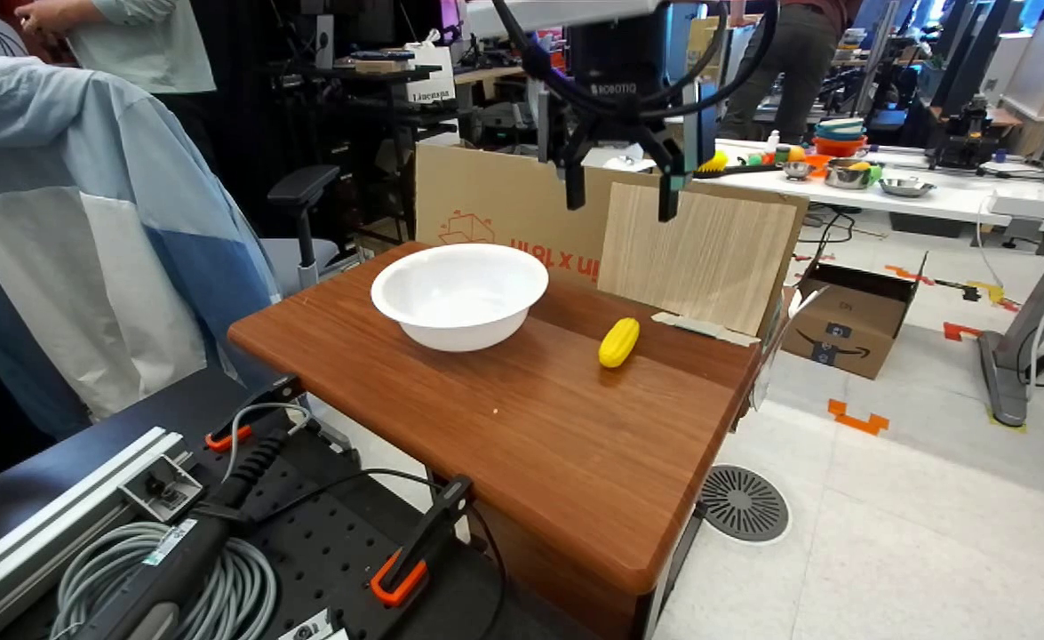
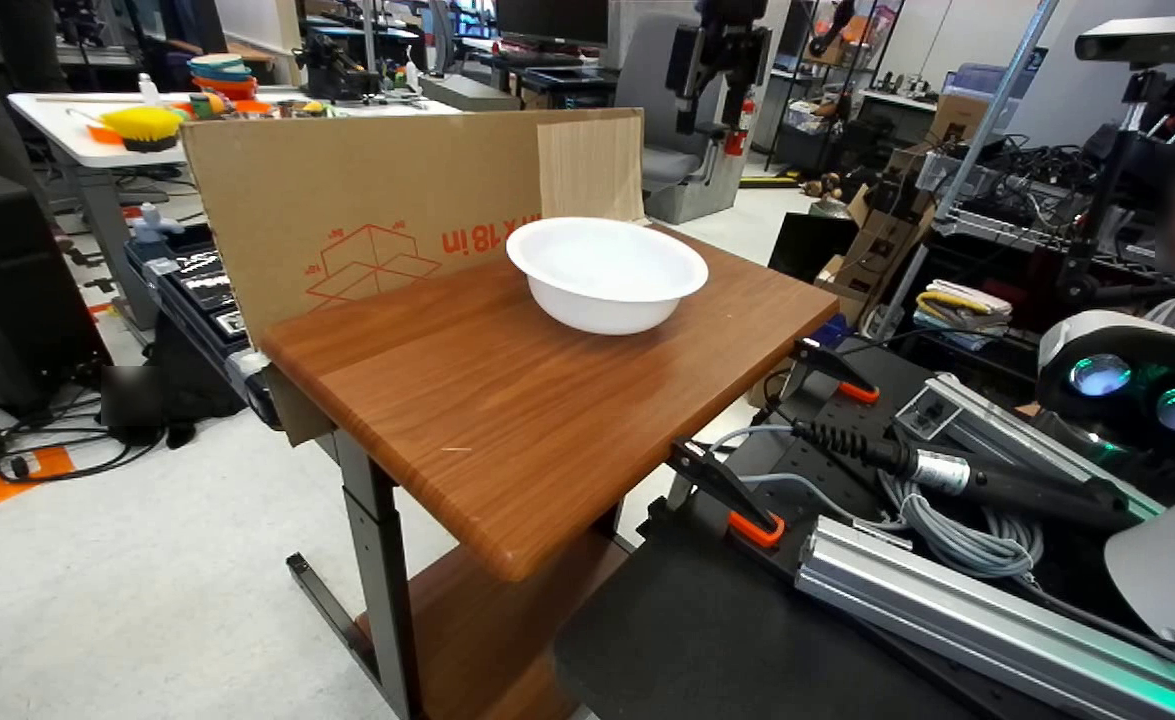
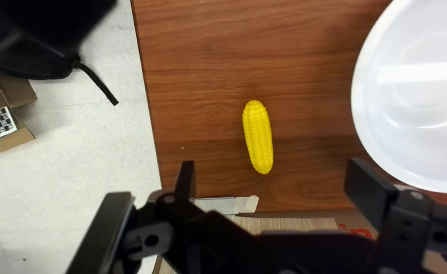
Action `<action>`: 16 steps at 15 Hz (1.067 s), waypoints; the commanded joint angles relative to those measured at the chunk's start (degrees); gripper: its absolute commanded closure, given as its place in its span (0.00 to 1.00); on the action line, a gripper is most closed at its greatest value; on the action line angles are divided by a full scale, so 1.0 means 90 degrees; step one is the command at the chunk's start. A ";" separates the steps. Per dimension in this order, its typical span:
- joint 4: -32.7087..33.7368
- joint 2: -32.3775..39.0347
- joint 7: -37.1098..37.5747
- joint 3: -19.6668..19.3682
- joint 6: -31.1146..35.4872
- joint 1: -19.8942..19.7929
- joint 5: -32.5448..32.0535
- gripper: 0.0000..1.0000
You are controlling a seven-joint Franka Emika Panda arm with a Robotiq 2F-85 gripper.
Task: Move the plastic cob of maize into the white bowl
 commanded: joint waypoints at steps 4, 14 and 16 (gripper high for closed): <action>0.1045 0.1627 0.0378 -0.0043 -0.0126 0.0117 -0.0081 0.00; 0.1695 0.2613 0.0702 -0.0361 -0.0148 0.0069 -0.0219 0.00; 0.1957 0.2842 0.0861 -0.0409 -0.0165 0.0113 -0.0284 0.00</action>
